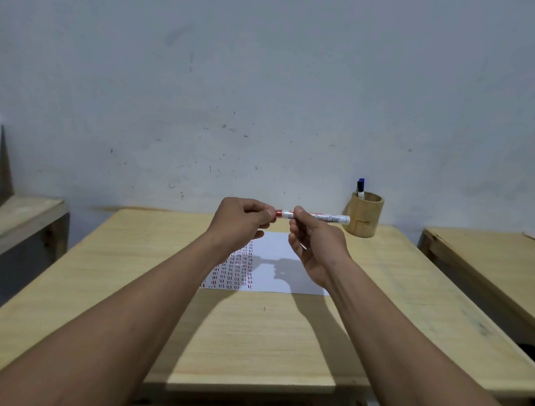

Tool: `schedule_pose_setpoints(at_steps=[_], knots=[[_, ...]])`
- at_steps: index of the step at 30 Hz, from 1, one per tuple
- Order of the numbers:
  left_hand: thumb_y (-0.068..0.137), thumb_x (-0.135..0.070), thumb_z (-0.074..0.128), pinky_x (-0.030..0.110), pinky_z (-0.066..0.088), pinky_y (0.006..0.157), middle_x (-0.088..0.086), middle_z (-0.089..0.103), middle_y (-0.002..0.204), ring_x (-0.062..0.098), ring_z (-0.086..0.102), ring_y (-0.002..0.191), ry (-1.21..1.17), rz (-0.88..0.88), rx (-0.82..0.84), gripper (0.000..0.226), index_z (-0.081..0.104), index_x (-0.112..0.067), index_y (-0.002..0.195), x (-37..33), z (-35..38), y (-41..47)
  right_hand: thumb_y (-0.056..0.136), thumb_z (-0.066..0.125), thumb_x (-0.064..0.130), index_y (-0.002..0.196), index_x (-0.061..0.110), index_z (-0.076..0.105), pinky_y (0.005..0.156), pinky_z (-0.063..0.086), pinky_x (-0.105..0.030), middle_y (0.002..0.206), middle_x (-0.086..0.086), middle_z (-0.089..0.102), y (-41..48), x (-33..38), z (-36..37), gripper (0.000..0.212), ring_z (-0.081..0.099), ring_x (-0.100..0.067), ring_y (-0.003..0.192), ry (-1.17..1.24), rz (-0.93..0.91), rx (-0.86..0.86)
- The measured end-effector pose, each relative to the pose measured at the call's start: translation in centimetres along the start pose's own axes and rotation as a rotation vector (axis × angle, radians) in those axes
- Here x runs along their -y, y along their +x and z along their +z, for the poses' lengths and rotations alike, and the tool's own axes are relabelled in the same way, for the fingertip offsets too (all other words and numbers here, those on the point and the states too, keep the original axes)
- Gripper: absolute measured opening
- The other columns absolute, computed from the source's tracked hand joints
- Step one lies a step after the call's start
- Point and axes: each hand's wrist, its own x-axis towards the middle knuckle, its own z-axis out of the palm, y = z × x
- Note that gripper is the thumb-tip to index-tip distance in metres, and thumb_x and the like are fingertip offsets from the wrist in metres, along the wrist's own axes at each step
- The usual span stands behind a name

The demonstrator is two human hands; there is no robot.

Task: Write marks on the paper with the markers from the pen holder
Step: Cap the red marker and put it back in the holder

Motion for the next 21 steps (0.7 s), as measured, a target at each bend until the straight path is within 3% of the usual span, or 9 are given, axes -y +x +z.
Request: schedule_pose_setpoints(at_steps=[3, 6, 9, 11, 12, 15, 18, 21], knots=[[0.091, -0.014, 0.069, 0.034, 0.06, 0.084, 0.01, 0.077, 0.095, 0.017, 0.07, 0.087, -0.006, 0.021, -0.017, 0.01, 0.078, -0.009, 0.094, -0.1, 0.2, 0.0, 0.089, 0.077, 0.017, 0.087, 0.007, 0.074, 0.055, 0.058, -0.021, 0.069, -0.001, 0.066, 0.0, 0.0, -0.2, 0.011, 0.061, -0.009, 0.065, 0.011, 0.03, -0.021], [0.087, -0.02, 0.072, 0.036, 0.059, 0.084, 0.005, 0.078, 0.091, 0.018, 0.072, 0.089, 0.064, 0.074, -0.066, 0.01, 0.079, -0.015, 0.093, -0.2, 0.8, 0.1, 0.09, 0.074, 0.009, 0.093, -0.001, 0.072, 0.063, 0.063, -0.024, 0.077, -0.007, 0.067, 0.2, 0.1, 0.2, 0.01, 0.065, -0.013, 0.069, 0.123, 0.038, -0.081], [0.085, -0.024, 0.074, 0.024, 0.055, 0.079, -0.005, 0.078, 0.09, 0.004, 0.068, 0.081, 0.201, 0.176, -0.138, 0.015, 0.08, -0.018, 0.097, -0.8, 1.7, 0.1, 0.089, 0.074, 0.004, 0.13, -0.01, 0.057, 0.058, 0.063, -0.025, 0.084, -0.012, 0.069, 0.4, 0.1, 0.8, 0.047, 0.068, -0.014, 0.063, 0.116, -0.032, -0.163], [0.087, -0.023, 0.073, 0.009, 0.046, 0.071, -0.005, 0.078, 0.093, -0.001, 0.066, 0.078, 0.249, 0.222, -0.169, 0.017, 0.08, -0.017, 0.101, -1.3, 2.4, 0.1, 0.091, 0.07, 0.004, 0.151, 0.004, 0.036, 0.059, 0.062, -0.025, 0.089, -0.014, 0.068, 0.7, 0.2, 0.5, 0.069, 0.066, -0.014, 0.063, 0.08, -0.103, -0.171], [0.087, -0.022, 0.072, 0.005, 0.043, 0.07, -0.005, 0.078, 0.094, 0.0, 0.066, 0.081, 0.263, 0.239, -0.181, 0.017, 0.08, -0.016, 0.101, -1.6, 2.6, 0.1, 0.094, 0.066, 0.005, 0.15, 0.008, 0.037, 0.063, 0.063, -0.026, 0.089, -0.014, 0.066, 0.6, 0.5, 0.4, 0.063, 0.063, -0.016, 0.065, 0.018, -0.122, -0.156], [0.088, -0.023, 0.072, 0.003, 0.041, 0.07, -0.005, 0.078, 0.094, 0.003, 0.068, 0.087, 0.28, 0.277, -0.198, 0.017, 0.08, -0.016, 0.101, -2.4, 3.2, 0.5, 0.098, 0.056, 0.01, 0.119, 0.005, 0.065, 0.072, 0.061, -0.032, 0.083, -0.01, 0.061, 0.2, 1.4, 0.0, 0.023, 0.058, -0.018, 0.069, -0.264, -0.175, -0.117], [0.088, -0.025, 0.071, 0.004, 0.042, 0.067, -0.007, 0.077, 0.09, 0.005, 0.069, 0.085, 0.292, 0.294, -0.183, 0.016, 0.08, -0.019, 0.101, -3.0, 3.9, 1.2, 0.091, 0.057, 0.006, 0.11, 0.012, 0.066, 0.068, 0.061, -0.035, 0.081, -0.008, 0.066, 0.3, 2.2, -0.8, 0.022, 0.063, -0.019, 0.072, -0.506, -0.249, -0.129], [0.09, -0.029, 0.066, 0.012, 0.043, 0.066, -0.012, 0.076, 0.085, 0.0, 0.067, 0.081, 0.307, 0.32, -0.143, 0.015, 0.078, -0.024, 0.098, -3.5, 5.0, 1.8, 0.094, 0.06, 0.015, 0.108, 0.015, 0.062, 0.057, 0.056, -0.03, 0.077, -0.006, 0.068, 0.5, 3.0, -1.7, 0.014, 0.064, -0.017, 0.067, -0.673, -0.304, -0.144]])
